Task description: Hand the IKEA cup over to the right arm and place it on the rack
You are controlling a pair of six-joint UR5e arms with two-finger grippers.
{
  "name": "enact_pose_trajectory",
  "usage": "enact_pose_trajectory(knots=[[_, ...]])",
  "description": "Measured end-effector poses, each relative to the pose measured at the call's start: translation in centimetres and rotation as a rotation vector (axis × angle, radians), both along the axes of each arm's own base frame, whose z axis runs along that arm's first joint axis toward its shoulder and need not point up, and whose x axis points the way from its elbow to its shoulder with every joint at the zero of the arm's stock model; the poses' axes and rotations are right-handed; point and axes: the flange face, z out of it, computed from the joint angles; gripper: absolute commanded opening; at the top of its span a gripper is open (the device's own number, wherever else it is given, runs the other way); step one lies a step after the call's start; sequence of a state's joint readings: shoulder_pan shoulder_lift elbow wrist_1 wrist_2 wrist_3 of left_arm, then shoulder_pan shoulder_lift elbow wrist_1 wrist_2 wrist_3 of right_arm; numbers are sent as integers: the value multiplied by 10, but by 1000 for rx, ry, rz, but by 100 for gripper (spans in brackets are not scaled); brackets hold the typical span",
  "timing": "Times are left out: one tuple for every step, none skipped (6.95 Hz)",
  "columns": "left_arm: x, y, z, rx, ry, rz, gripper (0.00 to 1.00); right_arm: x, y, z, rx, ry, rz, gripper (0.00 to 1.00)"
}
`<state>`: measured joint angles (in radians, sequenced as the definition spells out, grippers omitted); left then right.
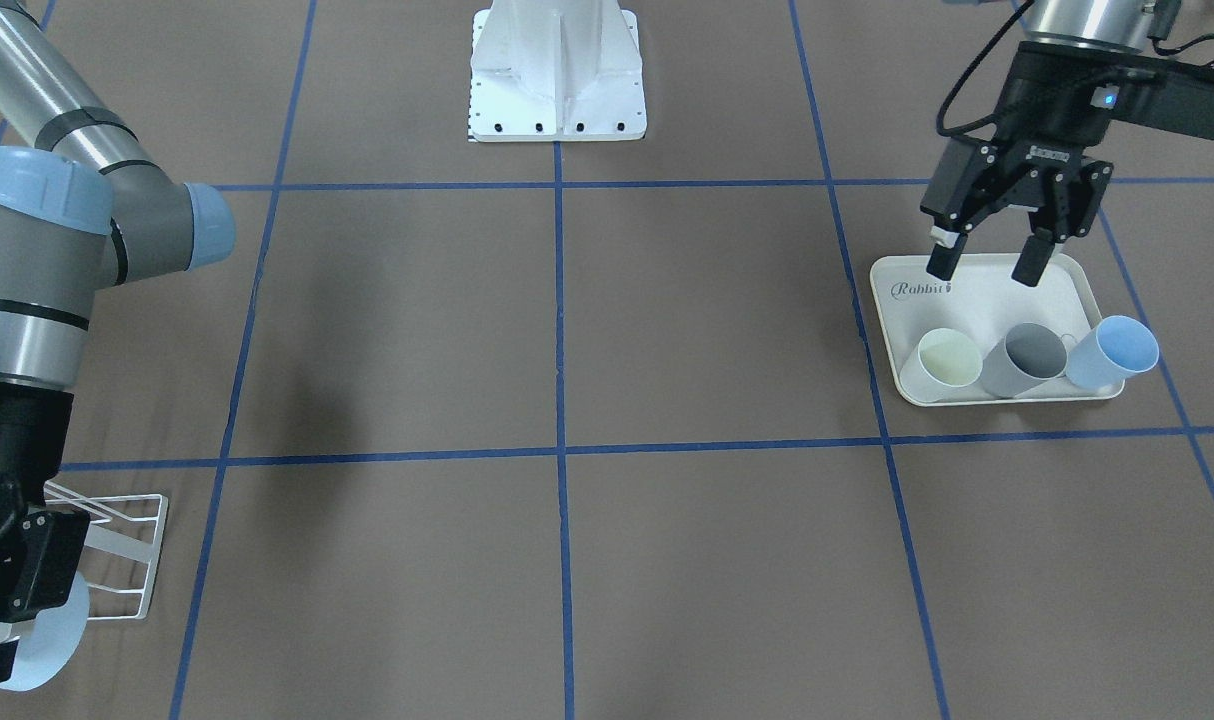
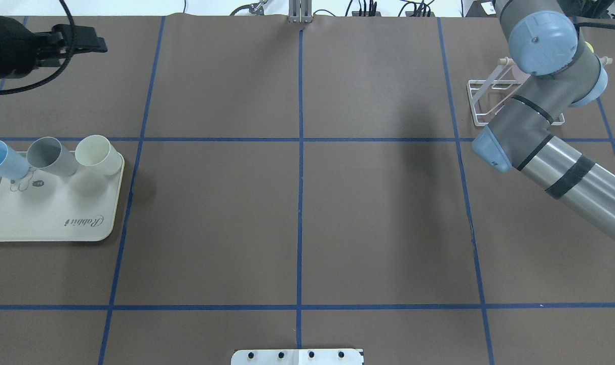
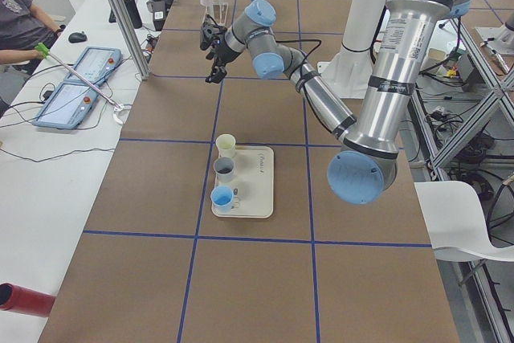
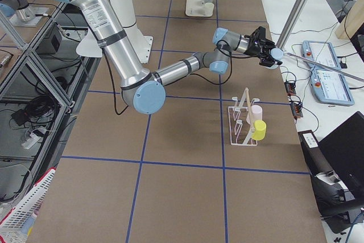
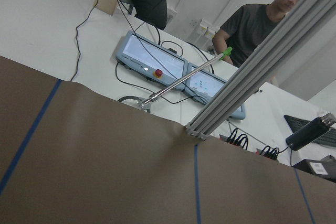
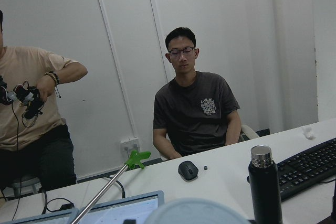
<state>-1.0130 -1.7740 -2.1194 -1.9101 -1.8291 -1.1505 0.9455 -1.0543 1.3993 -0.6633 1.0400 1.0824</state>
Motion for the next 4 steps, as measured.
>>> enact_pose_trajectory(knots=[[-23,0,24,-16,-38,40,100,3,0,16,-15,72,-5,7],[-42,0,40,-25,-58,70,100,7,4,35,-33,138,-10,7],[-57,0,51,-30,-67,92,100,13,10,56,-52,192,-17,7],[-66,1,58,-33,-73,105,100,18,16,73,-68,230,-24,6]])
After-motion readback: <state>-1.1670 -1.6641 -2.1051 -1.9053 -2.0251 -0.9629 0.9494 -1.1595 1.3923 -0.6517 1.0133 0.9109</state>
